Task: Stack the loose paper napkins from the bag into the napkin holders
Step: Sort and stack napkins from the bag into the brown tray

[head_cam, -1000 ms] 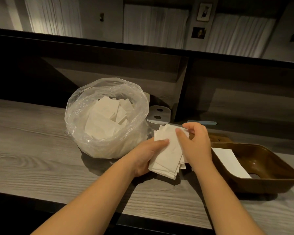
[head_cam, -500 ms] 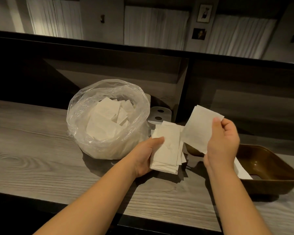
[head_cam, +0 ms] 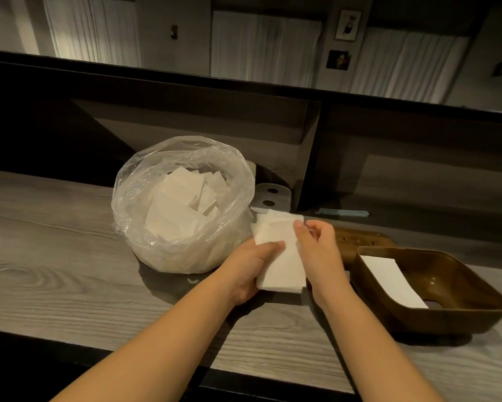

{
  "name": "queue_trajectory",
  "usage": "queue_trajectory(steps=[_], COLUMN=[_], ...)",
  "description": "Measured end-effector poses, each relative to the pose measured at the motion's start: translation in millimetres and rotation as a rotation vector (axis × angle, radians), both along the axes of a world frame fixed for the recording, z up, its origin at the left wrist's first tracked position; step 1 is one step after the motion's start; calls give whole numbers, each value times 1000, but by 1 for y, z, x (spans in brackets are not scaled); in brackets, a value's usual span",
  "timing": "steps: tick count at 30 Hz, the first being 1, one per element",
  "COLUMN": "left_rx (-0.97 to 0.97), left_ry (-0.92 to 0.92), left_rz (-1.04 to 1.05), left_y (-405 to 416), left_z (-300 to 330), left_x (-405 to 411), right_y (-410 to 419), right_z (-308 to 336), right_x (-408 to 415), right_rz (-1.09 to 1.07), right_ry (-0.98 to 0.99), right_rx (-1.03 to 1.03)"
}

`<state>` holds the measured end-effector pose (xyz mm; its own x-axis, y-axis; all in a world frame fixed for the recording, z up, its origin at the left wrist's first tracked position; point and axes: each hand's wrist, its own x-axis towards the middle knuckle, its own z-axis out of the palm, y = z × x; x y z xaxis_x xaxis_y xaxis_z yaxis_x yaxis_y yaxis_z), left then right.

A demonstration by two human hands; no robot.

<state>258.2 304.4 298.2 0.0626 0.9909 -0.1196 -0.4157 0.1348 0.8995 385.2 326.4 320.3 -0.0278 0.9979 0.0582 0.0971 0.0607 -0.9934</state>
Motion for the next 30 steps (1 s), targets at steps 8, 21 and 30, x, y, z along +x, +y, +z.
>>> queue_trajectory(steps=[8, 21, 30], left_rx=[47, 394, 432], left_ry=[-206, 652, 821], left_rz=[179, 188, -6], left_y=[4, 4, 3], left_z=[1, -5, -8], left_x=[2, -18, -23], right_y=[-1, 11, 15], right_z=[-2, -18, -21], right_x=[14, 34, 35], right_rz=[154, 95, 174], right_ry=[277, -96, -204], right_rx=[-230, 41, 24])
